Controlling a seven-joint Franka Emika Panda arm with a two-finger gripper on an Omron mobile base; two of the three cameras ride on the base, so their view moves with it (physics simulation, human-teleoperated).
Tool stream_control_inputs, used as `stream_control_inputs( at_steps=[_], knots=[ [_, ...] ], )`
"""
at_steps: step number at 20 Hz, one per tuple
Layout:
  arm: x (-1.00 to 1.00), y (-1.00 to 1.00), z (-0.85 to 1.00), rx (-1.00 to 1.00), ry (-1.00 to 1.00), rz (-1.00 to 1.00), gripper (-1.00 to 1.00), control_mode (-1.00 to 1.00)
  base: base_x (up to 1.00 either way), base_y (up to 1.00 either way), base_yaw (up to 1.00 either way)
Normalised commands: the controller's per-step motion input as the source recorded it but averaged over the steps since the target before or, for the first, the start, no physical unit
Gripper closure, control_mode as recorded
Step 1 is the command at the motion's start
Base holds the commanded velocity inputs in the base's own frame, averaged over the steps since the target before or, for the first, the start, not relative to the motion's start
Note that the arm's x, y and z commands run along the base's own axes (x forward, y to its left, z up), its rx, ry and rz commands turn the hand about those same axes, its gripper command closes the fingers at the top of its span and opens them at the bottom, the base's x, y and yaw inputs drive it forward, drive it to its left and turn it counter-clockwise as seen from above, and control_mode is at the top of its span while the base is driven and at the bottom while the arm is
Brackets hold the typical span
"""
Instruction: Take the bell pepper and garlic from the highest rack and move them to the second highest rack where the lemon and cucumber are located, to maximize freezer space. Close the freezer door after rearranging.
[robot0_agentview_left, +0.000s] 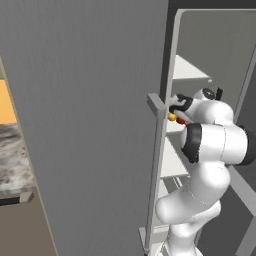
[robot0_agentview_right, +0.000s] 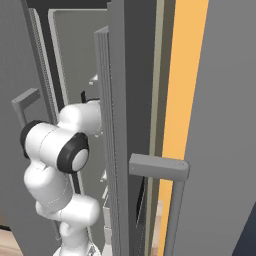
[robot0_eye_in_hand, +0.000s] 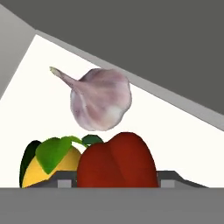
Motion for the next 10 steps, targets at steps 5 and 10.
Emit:
stream_control_inputs(
  at_steps=[5, 10],
  knots=[
    [-0.34, 0.04, 0.01, -0.08, -0.12, -0.07, -1.00, -1.00, 0.00, 0.00, 0.00],
    [-0.37, 0.08, 0.25, -0.05, 0.00, -0.12, -1.00, -1.00, 0.00, 0.00, 0.00]
  ],
)
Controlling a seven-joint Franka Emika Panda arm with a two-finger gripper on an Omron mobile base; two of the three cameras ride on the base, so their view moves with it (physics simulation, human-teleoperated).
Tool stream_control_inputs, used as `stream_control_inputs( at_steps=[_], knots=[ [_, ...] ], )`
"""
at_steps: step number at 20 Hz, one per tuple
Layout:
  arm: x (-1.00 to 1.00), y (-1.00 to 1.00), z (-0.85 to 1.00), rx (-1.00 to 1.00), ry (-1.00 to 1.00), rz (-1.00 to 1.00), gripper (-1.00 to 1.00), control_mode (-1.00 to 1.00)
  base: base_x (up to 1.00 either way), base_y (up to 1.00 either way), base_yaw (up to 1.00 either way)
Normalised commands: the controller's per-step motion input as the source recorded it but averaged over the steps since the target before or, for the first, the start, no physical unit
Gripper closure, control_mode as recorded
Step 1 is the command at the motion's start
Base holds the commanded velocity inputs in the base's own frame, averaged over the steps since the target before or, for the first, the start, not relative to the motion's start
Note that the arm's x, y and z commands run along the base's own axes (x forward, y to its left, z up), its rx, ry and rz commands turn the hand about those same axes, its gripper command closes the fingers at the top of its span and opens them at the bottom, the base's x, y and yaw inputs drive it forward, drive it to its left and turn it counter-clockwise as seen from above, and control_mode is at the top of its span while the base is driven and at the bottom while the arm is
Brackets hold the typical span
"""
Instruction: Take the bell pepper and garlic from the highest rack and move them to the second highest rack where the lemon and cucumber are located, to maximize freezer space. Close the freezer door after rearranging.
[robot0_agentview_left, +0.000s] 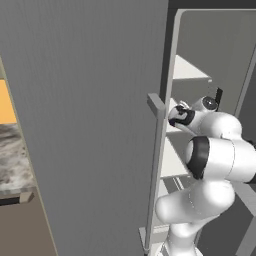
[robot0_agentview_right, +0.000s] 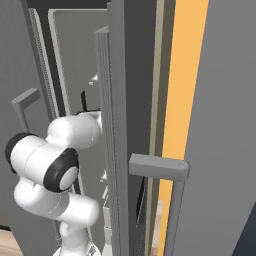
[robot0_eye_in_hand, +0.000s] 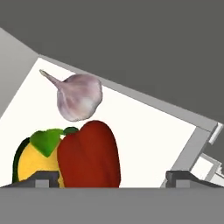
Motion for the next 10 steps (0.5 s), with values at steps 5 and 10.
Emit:
stream_control_inputs(
  at_steps=[5, 10],
  knots=[
    [-0.69, 0.04, 0.84, 0.00, 0.01, -0.04, -1.00, -1.00, 0.00, 0.00, 0.00],
    [-0.85, 0.26, 0.92, 0.02, 0.04, 0.00, -1.00, -1.00, 0.00, 0.00, 0.00]
  ],
)
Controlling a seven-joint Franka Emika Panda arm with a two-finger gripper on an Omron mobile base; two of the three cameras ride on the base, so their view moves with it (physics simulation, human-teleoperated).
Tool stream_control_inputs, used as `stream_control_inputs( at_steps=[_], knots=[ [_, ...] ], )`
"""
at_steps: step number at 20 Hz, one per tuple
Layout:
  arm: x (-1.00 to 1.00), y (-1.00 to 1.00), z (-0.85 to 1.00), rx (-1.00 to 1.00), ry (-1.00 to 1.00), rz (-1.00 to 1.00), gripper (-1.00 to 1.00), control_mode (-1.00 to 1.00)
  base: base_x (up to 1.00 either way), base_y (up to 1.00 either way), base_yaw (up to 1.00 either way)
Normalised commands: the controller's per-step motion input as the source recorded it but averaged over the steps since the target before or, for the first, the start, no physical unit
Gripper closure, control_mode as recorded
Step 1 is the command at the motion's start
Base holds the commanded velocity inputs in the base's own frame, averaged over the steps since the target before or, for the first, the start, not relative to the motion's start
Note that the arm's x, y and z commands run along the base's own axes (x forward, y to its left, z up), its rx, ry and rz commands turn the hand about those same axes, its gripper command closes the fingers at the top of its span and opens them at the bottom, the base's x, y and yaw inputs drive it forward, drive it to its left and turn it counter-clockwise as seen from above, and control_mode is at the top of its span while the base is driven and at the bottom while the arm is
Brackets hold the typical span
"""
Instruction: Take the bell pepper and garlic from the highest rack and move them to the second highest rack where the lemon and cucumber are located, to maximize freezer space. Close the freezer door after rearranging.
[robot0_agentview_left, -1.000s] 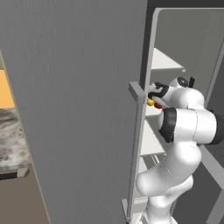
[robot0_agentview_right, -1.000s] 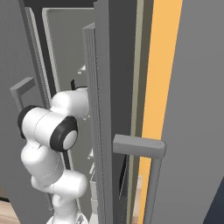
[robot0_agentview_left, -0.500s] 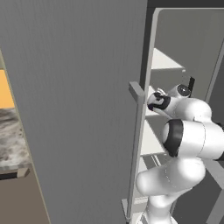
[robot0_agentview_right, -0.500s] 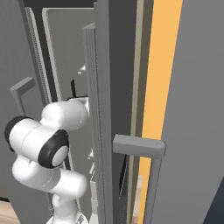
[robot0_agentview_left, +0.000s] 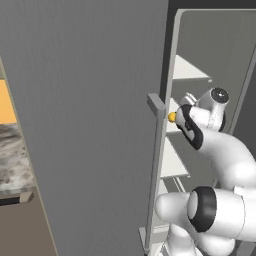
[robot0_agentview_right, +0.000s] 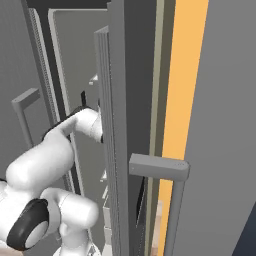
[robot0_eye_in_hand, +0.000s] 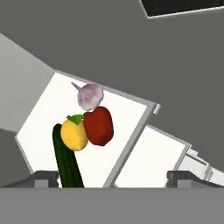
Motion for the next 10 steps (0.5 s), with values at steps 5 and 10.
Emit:
stream_control_inputs(
  at_steps=[5, 10],
  knots=[
    [-1.00, 0.42, 0.38, 0.02, 0.10, 0.01, -1.00, -1.00, 0.00, 0.00, 0.00],
    [-1.00, 0.49, 0.27, 0.01, 0.15, 0.10, -1.00, -1.00, 0.00, 0.00, 0.00]
  ],
)
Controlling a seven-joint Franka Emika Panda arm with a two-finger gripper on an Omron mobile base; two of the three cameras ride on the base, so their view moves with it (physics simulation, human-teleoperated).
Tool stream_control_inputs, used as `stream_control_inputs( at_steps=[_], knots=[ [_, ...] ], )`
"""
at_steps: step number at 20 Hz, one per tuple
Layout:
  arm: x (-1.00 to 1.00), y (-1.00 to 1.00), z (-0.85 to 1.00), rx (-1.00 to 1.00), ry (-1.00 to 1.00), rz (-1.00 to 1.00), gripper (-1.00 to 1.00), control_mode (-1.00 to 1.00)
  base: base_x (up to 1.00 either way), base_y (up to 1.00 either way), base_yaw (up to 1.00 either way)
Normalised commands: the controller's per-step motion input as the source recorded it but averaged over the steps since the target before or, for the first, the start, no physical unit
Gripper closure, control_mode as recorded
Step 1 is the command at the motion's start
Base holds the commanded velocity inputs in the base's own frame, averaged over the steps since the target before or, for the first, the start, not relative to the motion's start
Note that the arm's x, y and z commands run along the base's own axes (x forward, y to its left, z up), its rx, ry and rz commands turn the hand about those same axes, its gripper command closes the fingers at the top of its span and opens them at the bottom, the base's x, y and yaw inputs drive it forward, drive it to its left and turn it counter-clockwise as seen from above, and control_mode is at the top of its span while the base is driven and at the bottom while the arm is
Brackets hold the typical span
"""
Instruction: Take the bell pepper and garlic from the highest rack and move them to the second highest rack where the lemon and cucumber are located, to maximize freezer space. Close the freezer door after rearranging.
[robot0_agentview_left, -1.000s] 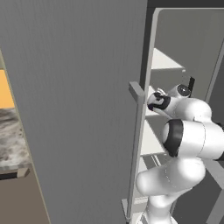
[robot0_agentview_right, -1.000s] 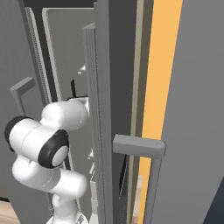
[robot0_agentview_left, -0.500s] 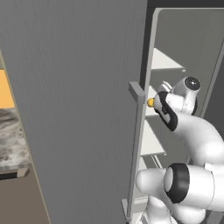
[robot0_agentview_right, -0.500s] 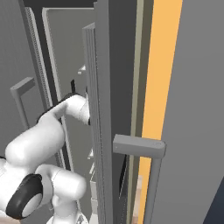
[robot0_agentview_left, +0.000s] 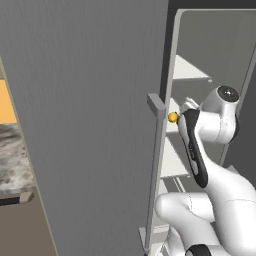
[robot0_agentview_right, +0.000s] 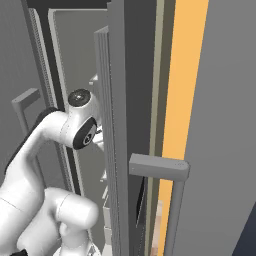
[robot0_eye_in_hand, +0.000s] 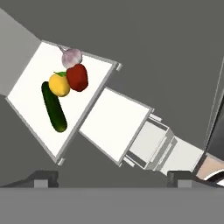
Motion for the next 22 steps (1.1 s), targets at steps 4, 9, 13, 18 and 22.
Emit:
stream_control_inputs(
  at_steps=[4, 9, 13, 18, 22],
  knots=[
    [-0.85, 0.58, 0.32, 0.01, 0.27, 0.33, -1.00, -1.00, 0.00, 0.00, 0.00],
    [-0.37, 0.41, 0.38, 0.00, 0.23, 0.35, -1.00, -1.00, 0.00, 0.00, 0.00],
    [-0.11, 0.25, 0.21, -0.15, 0.01, 0.24, -1.00, -1.00, 0.00, 0.00, 0.00],
    [-0.20, 0.16, 0.00, -0.26, -0.09, 0.22, -1.00, -1.00, 0.00, 0.00, 0.00],
    [-0.11, 0.06, -0.01, -0.15, -0.04, 0.08, -1.00, -1.00, 0.00, 0.00, 0.00]
  ],
)
